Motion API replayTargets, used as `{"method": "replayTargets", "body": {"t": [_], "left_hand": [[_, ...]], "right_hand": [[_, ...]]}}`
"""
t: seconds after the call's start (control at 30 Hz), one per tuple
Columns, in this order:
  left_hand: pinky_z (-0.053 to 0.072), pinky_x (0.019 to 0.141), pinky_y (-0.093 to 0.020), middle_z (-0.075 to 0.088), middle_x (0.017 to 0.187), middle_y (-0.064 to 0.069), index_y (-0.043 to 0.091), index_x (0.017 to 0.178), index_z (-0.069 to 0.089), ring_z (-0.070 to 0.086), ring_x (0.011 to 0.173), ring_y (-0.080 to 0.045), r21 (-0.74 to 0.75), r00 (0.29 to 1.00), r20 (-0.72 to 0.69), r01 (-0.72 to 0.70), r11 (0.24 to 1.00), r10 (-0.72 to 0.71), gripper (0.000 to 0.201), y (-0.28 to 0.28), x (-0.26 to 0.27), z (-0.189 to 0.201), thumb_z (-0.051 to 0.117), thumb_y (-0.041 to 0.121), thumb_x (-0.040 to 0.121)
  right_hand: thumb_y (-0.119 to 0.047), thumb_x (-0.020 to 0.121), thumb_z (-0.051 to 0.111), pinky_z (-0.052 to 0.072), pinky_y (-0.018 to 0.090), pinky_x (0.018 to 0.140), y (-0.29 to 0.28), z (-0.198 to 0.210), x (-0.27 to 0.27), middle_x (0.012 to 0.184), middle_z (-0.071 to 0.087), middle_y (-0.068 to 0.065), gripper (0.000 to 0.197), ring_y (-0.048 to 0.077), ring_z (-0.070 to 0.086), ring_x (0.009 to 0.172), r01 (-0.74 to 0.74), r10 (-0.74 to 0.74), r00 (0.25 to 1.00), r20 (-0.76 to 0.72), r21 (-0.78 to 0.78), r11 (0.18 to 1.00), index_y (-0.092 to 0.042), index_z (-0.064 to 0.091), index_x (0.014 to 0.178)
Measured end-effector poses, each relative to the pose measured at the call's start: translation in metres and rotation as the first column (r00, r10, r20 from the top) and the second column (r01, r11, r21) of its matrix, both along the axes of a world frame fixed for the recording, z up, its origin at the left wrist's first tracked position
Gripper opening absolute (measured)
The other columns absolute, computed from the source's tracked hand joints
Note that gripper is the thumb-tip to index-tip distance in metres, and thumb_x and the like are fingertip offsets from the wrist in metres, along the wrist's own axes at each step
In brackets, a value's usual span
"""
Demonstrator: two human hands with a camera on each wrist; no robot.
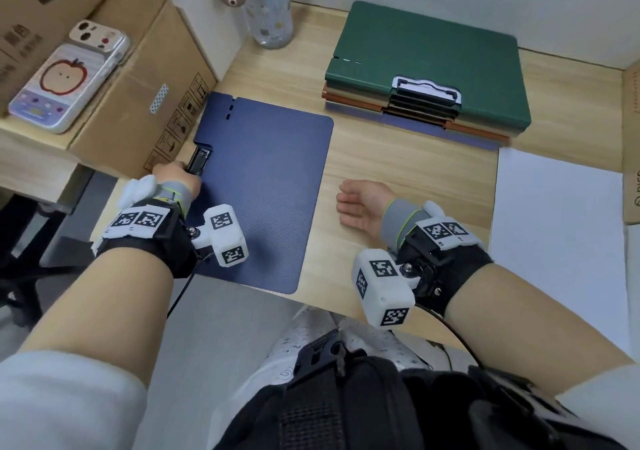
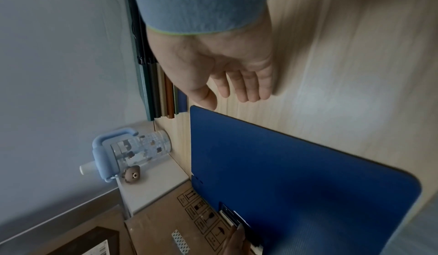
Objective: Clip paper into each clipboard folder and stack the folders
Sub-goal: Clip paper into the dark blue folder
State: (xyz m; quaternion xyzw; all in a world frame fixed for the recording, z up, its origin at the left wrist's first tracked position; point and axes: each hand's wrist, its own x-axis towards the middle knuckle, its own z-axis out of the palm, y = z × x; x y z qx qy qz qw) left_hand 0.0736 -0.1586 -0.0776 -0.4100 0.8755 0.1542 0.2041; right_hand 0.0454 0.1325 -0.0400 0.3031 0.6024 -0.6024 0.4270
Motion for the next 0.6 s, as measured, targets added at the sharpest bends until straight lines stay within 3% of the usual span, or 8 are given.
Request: {"method": "replayTargets", "body": {"t": [0.1,0.2,0.27,0.33,0.43,0.53,0.6], "left_hand": [[0.043,0.099,-0.036,0.059,0.127,-0.021,0.005,0.127,0.058,0.056,0.116,-0.038,0.063,1.000,-0.016,-0.008,0.998,0.009,0.038,0.009,0.004,0.000,0.056,0.010,0.089],[0.049,0.096,-0.036,0.066,0.115,-0.017,0.014,0.123,0.062,0.063,0.105,-0.035,0.153,0.994,-0.072,-0.066,0.986,0.078,0.038,0.022,0.008,0.006,0.062,0.020,0.085],[0.051,0.094,-0.039,0.068,0.105,-0.014,0.017,0.110,0.066,0.065,0.097,-0.031,0.198,0.987,-0.099,-0.106,0.974,0.127,0.034,0.029,0.007,0.007,0.070,0.022,0.077],[0.052,0.093,-0.041,0.065,0.096,-0.013,0.014,0.088,0.062,0.062,0.089,-0.028,0.253,0.984,-0.106,-0.112,0.961,0.142,0.016,0.038,0.004,0.007,0.072,0.013,0.076],[0.052,0.090,-0.041,0.059,0.081,-0.010,0.016,0.070,0.052,0.056,0.078,-0.025,0.306,0.986,-0.089,-0.106,0.946,0.140,0.021,0.054,0.000,0.006,0.069,0.006,0.078],[0.054,0.084,-0.037,0.058,0.067,-0.004,0.020,0.065,0.052,0.059,0.074,-0.023,0.324,0.991,-0.093,-0.064,0.944,0.099,0.025,0.078,-0.004,0.006,0.072,0.013,0.076],[0.054,0.083,-0.036,0.058,0.067,-0.004,0.019,0.063,0.052,0.058,0.075,-0.022,0.343,0.992,-0.092,-0.048,0.938,0.084,0.026,0.091,-0.006,0.007,0.074,0.015,0.077]], "right_hand": [[-0.016,0.094,0.051,0.043,0.034,0.085,-0.002,-0.001,0.003,0.085,0.051,0.001,0.013,0.013,0.052,0.076,-0.018,0.018,1.000,0.000,0.002,1.000,-0.017,0.050,0.080],[-0.014,0.094,0.049,0.043,0.036,0.086,0.001,0.000,0.006,0.084,0.052,0.000,0.016,0.016,0.054,0.088,-0.039,0.039,0.999,0.002,0.004,0.999,-0.016,0.051,0.079],[-0.013,0.094,0.048,0.045,0.038,0.086,0.008,0.001,0.007,0.084,0.053,-0.001,0.017,0.016,0.056,0.088,-0.047,0.048,0.999,-0.009,0.039,0.998,-0.015,0.053,0.079],[-0.012,0.095,0.048,0.047,0.038,0.084,0.018,0.002,0.008,0.082,0.052,0.000,0.011,0.013,0.054,0.076,-0.040,0.041,0.999,-0.014,0.086,0.996,-0.012,0.054,0.086],[-0.014,0.094,0.049,0.049,0.038,0.075,0.033,0.004,0.012,0.085,0.051,0.004,0.006,0.017,0.052,0.074,-0.041,0.040,0.999,0.010,0.164,0.986,-0.009,0.052,0.097],[-0.012,0.092,0.050,0.044,0.032,0.059,0.056,0.006,0.016,0.070,0.041,0.003,0.017,0.016,0.040,0.059,-0.027,0.028,1.000,0.001,0.245,0.969,-0.012,0.046,0.075],[-0.010,0.091,0.049,0.037,0.030,0.056,0.068,0.006,0.017,0.063,0.033,0.002,0.024,0.017,0.031,0.054,-0.005,0.009,1.000,-0.012,0.275,0.962,-0.015,0.040,0.068]]}}
